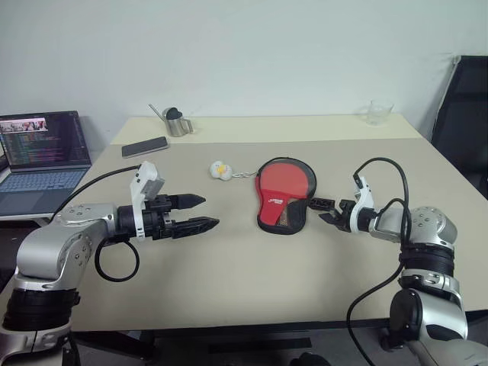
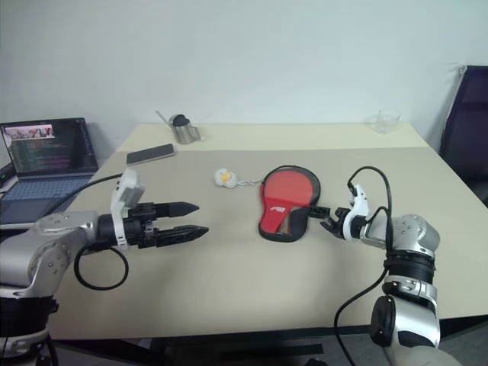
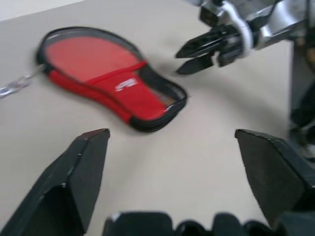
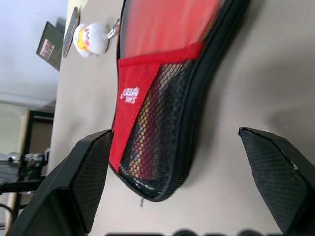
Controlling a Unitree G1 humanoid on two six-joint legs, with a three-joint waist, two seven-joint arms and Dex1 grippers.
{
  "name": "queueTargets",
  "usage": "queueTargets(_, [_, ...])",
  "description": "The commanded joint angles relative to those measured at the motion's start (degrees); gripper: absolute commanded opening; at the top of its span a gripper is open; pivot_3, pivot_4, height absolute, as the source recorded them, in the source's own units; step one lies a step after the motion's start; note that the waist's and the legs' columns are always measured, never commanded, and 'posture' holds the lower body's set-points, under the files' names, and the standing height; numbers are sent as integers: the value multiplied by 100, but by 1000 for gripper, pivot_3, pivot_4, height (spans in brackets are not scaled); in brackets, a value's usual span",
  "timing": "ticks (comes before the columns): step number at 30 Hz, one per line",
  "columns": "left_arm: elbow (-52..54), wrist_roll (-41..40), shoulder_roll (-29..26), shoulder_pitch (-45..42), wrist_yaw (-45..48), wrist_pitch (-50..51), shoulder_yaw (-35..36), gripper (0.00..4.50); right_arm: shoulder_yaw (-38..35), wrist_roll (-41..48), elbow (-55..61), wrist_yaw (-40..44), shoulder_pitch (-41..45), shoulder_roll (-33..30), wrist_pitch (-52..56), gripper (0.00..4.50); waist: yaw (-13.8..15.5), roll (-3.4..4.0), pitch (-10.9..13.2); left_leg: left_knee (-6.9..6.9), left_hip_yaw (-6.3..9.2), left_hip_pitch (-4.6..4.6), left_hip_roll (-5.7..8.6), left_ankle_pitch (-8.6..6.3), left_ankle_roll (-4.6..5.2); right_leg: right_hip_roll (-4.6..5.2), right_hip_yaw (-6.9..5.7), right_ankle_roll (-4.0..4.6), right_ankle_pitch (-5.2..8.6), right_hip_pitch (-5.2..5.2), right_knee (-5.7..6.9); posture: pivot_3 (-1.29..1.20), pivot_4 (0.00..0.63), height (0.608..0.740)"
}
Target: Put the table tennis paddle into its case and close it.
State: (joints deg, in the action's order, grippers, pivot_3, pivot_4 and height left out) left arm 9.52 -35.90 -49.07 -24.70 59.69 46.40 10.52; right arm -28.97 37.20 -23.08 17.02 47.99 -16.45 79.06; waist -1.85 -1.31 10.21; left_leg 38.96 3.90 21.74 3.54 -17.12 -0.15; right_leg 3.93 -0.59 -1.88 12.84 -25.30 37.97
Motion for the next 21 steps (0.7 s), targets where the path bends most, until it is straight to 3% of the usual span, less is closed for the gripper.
queueTargets(1, [161,360,-242,86,-263,-274,68,4446,-9,103,-54,42,185,51,-131,4500,2,0,0,0,0,0,0,0,0,0,-1,0,0,0,-1,0,150,740])
queueTargets(5, [147,757,-449,397,-313,-588,-32,4446,153,77,-120,54,205,247,-251,4500,-4,2,-1,-3,0,-2,0,0,0,0,1,0,0,0,-2,0,150,740])
queueTargets(21, [887,523,-607,890,-521,-198,416,4446,365,100,-452,-204,248,948,-709,4500,-28,2,-1,-4,0,-6,-3,-1,2,-2,1,0,0,1,0,0,150,740])
